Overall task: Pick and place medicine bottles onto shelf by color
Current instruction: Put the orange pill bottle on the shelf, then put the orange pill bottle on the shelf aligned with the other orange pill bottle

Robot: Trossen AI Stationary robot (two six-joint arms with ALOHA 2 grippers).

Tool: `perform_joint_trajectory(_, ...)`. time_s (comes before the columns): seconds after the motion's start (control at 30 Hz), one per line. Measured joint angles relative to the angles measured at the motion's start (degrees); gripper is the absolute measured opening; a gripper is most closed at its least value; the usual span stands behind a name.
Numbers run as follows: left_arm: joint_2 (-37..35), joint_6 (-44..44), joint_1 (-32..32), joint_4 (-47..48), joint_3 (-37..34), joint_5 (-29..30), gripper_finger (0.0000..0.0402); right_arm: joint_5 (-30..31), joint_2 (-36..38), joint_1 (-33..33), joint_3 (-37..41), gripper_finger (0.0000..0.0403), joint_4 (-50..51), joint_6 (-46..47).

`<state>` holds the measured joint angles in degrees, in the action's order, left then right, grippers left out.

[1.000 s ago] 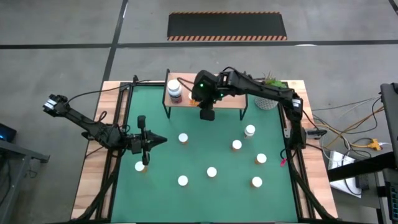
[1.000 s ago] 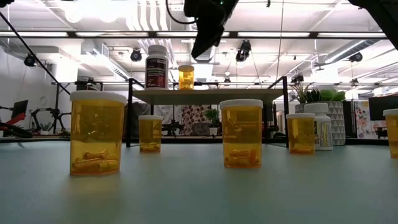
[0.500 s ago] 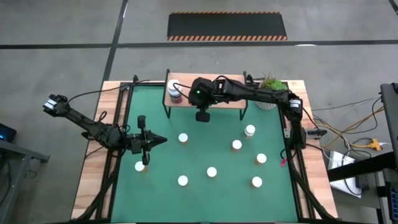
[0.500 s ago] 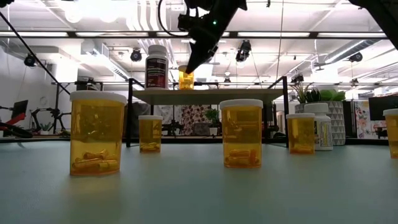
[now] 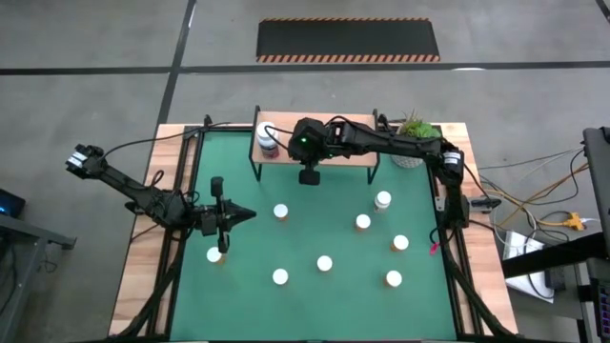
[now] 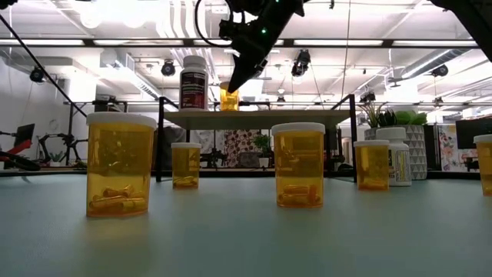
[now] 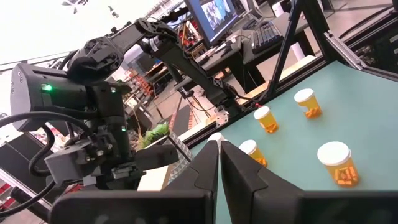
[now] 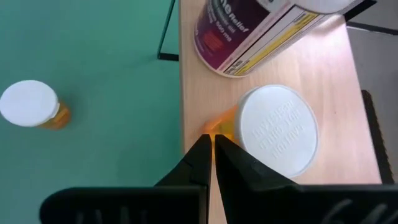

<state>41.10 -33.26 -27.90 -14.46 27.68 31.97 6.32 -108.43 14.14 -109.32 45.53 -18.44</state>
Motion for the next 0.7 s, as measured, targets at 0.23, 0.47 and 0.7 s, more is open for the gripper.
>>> perform_joint_trajectory(0.23, 0.0, 0.0, 0.0, 0.0, 0.0, 0.0, 0.0002, 0.3, -0.1, 0.1, 0.0, 0.0013, 0.0, -0.2)
perform_joint_trajectory(0.47, 0.0, 0.0, 0.0, 0.0, 0.0, 0.0, 0.0002, 0.4, 0.2, -0.2, 0.1, 0.0013, 0.8, -0.7)
perform_joint_trajectory(0.7, 0.0, 0.0, 0.0, 0.0, 0.0, 0.0, 0.0002, -0.5, 4.0, -2.8, 0.4, 0.0013, 4.3, -0.5)
